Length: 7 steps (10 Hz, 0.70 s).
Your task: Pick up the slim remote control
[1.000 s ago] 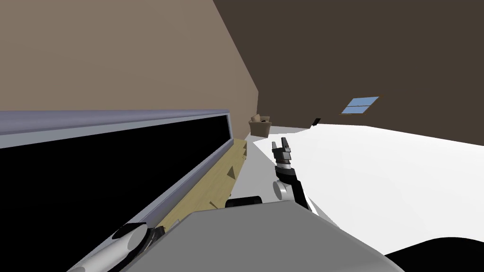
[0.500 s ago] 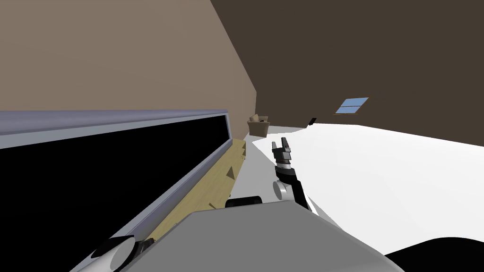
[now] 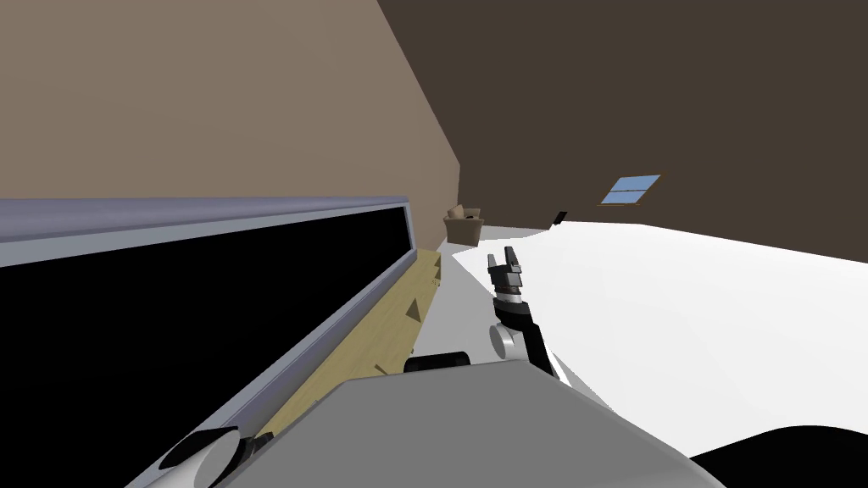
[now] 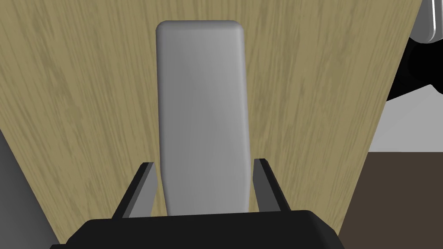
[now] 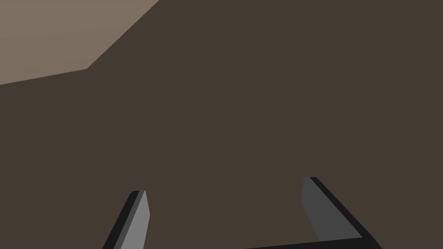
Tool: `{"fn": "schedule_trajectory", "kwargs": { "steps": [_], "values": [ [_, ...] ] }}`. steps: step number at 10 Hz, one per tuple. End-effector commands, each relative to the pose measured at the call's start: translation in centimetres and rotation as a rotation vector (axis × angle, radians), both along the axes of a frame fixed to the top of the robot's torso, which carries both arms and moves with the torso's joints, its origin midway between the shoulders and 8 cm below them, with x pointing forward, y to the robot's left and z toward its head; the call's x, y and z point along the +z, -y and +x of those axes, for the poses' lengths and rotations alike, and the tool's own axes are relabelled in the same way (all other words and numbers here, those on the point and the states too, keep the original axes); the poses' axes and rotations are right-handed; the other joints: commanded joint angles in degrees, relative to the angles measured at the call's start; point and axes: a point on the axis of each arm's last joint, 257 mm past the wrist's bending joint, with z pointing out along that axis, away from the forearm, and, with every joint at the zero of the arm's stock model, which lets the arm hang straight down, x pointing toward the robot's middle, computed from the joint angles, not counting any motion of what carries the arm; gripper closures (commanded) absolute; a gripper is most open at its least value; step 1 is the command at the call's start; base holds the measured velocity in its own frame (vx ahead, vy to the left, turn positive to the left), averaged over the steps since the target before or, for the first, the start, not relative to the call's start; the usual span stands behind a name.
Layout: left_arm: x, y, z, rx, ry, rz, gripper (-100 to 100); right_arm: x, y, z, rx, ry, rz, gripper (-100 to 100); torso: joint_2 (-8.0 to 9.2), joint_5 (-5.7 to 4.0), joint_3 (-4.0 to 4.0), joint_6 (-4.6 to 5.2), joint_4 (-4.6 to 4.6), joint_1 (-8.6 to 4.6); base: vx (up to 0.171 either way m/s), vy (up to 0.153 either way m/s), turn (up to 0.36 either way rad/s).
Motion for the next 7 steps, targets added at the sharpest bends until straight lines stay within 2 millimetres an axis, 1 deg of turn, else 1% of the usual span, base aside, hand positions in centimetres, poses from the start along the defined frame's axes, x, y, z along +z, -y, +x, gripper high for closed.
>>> {"fn": "schedule_trajectory", "kwargs": {
  "steps": [1, 2, 3, 4, 5, 6, 7],
  "values": [
    [0.0, 0.0, 0.0, 0.0, 0.0, 0.0, 100, 0.0, 0.0, 0.0, 0.0, 0.0, 0.0, 0, 0.0, 0.0, 0.0, 0.0, 0.0, 0.0, 0.0, 0.0, 0.0],
    [0.0, 0.0, 0.0, 0.0, 0.0, 0.0, 100, 0.0, 0.0, 0.0, 0.0, 0.0, 0.0, 0, 0.0, 0.0, 0.0, 0.0, 0.0, 0.0, 0.0, 0.0, 0.0],
    [0.0, 0.0, 0.0, 0.0, 0.0, 0.0, 0, 0.0, 0.0, 0.0, 0.0, 0.0, 0.0, 0, 0.0, 0.0, 0.0, 0.0, 0.0, 0.0, 0.0, 0.0, 0.0],
    [-0.7, 1.0, 0.8, -0.042, -0.006, -0.018, 100, 0.0, 0.0, 0.0, 0.0, 0.0, 0.0, 0, 0.0, -0.01, 0.0, 0.0, 0.0, 0.0, 0.015, -0.013, 0.058],
    [-0.4, 0.7, 1.7, -0.038, 0.007, -0.016, 100, 0.0, 0.0, 0.0, 0.0, 0.0, 0.0, 0, -0.1, 0.19, -0.03, 0.12, 0.02, -0.03, 0.019, -0.02, 0.063],
    [-1.1, 2.0, 2.0, -0.076, -0.005, -0.035, 100, 0.0, 0.0, 0.0, 0.0, 0.0, 0.0, 0, -0.17, 0.25, -0.07, 0.19, 0.03, -0.02, 0.024, -0.025, 0.08],
    [-0.8, 1.6, 2.4, -0.087, -0.009, -0.029, 100, 0.0, 0.0, 0.0, 0.0, 0.0, 0.0, 0, -0.26, 0.49, -0.11, 0.29, 0.02, -0.03, 0.014, -0.015, 0.048]
  ]
}}
